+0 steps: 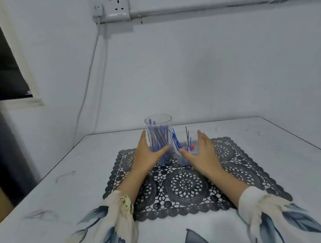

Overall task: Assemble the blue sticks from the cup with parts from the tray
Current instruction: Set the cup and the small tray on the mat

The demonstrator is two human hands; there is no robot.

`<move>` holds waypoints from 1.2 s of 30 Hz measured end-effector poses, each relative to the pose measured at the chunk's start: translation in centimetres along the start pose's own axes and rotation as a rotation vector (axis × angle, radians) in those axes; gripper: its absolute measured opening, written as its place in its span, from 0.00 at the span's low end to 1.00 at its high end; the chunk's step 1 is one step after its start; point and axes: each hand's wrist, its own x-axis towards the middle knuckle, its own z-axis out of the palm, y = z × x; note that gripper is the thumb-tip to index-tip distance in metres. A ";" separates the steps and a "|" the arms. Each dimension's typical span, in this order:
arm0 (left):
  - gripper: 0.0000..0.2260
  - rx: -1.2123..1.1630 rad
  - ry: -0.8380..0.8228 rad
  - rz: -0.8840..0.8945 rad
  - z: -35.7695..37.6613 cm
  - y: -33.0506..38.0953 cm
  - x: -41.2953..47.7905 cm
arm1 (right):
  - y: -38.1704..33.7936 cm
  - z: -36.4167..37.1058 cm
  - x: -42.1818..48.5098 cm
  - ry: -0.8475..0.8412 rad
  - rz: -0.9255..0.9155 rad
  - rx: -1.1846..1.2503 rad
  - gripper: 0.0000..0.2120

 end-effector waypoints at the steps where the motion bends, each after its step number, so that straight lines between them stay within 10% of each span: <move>1: 0.47 -0.004 0.000 0.007 0.1 0.0 0.1 | 0.0 0.1 0.2 0.002 0.018 0.061 0.48; 36: 0.36 -0.102 0.223 -0.073 0.0 -2.4 0.5 | 1.5 -0.6 0.9 0.187 0.235 0.267 0.48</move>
